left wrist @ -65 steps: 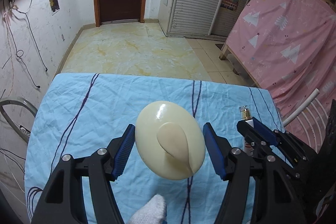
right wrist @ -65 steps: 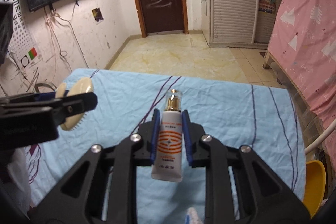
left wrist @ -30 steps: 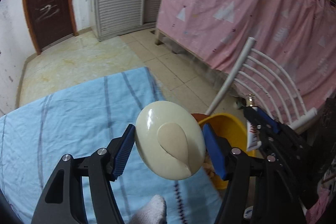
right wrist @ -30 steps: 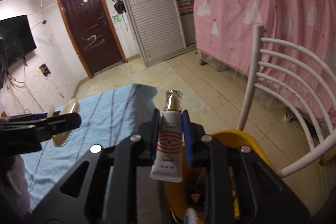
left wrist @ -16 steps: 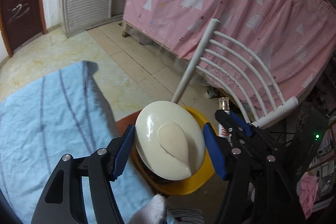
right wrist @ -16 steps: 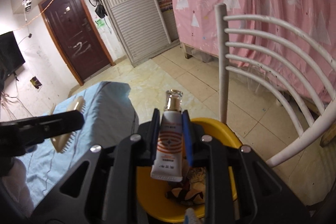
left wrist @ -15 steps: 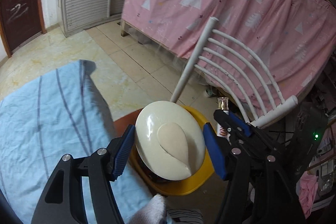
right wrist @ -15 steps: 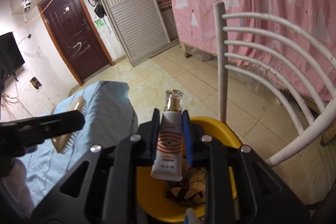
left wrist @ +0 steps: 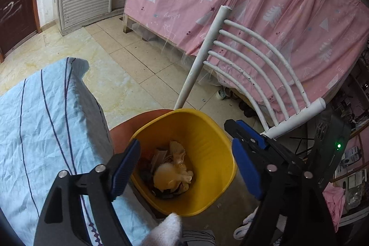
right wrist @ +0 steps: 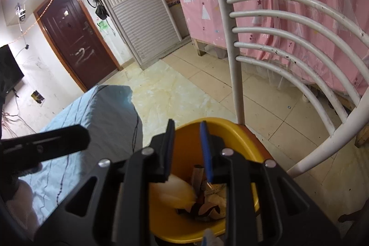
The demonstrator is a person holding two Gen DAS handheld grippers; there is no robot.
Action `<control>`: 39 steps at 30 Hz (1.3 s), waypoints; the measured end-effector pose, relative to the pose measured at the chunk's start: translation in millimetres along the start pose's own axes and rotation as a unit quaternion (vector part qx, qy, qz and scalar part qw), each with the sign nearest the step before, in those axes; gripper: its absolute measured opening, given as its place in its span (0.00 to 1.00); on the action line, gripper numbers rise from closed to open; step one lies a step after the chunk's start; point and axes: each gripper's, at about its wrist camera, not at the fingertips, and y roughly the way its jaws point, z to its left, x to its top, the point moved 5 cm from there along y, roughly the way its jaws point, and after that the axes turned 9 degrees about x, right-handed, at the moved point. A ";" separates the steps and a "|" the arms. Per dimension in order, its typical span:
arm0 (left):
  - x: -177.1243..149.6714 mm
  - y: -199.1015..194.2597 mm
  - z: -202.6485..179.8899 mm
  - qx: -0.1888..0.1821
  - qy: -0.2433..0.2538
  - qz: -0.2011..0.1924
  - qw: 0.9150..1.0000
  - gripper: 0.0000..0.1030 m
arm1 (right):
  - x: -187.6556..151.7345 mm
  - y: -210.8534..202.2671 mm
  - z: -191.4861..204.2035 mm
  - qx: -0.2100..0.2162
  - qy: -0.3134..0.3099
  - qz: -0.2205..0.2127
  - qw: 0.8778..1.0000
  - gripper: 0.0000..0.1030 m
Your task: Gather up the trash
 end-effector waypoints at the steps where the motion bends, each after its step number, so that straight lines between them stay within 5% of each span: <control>1: 0.2 -2.2 2.4 -0.001 -0.002 -0.002 1.000 0.73 | 0.4 -1.5 -0.4 -0.001 0.001 -0.003 1.000 0.56; 9: -8.9 -29.9 23.4 0.011 -0.004 -0.041 0.999 0.86 | 2.9 -13.8 20.4 0.001 -0.010 -0.036 0.999 0.94; 22: -47.5 -122.3 100.2 0.077 0.002 -0.158 0.984 0.90 | 1.9 -41.1 92.8 0.017 -0.067 -0.098 0.993 0.94; 39: -137.5 -208.1 253.4 0.186 -0.095 -0.211 0.955 0.90 | -52.3 -48.4 234.9 0.084 -0.164 -0.107 0.977 0.94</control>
